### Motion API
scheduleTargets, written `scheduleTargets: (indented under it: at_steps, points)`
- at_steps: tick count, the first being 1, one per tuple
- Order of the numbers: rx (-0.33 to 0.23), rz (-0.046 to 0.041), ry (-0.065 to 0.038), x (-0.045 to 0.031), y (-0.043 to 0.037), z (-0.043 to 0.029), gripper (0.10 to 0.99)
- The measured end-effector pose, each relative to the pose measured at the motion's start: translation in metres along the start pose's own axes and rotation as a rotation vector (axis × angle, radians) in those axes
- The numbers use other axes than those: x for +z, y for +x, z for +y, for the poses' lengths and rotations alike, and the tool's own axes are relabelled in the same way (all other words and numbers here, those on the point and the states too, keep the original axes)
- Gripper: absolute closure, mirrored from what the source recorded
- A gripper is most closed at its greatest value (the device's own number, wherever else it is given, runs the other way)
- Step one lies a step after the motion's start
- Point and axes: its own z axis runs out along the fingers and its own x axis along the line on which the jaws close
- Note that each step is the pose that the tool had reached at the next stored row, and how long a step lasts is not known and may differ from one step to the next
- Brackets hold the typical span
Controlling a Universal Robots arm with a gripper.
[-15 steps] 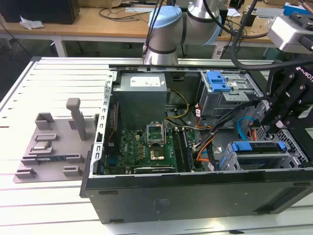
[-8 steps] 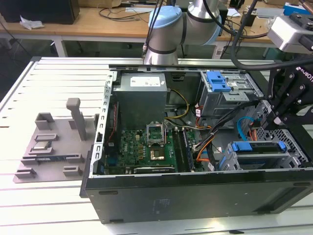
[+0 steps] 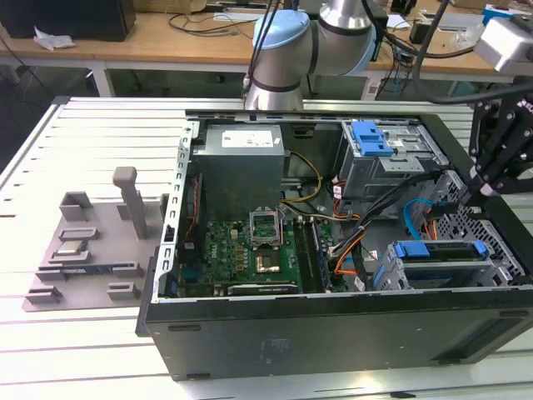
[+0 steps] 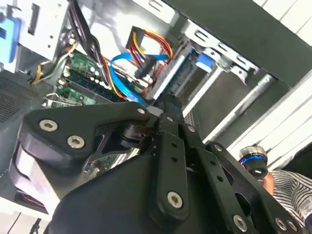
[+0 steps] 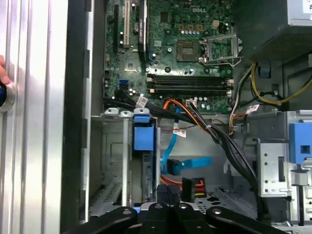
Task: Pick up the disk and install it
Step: 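Insert the first disk wire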
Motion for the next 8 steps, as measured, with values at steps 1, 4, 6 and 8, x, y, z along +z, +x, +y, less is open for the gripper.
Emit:
scheduleTargets:
  at_steps: [1,4,6,8]
  points:
    - [0.0,0.0012,0.0,0.0024,-0.0042,-0.0003,0.98]
    - [0.0,0.0023,0.0,0.0148,-0.0185,-0.0061,0.98]
    - [0.0,0.0025,0.0,0.019,-0.0206,-0.0077,0.98]
    - [0.0,0.0025,0.0,0.0219,-0.0214,-0.0081,0.98]
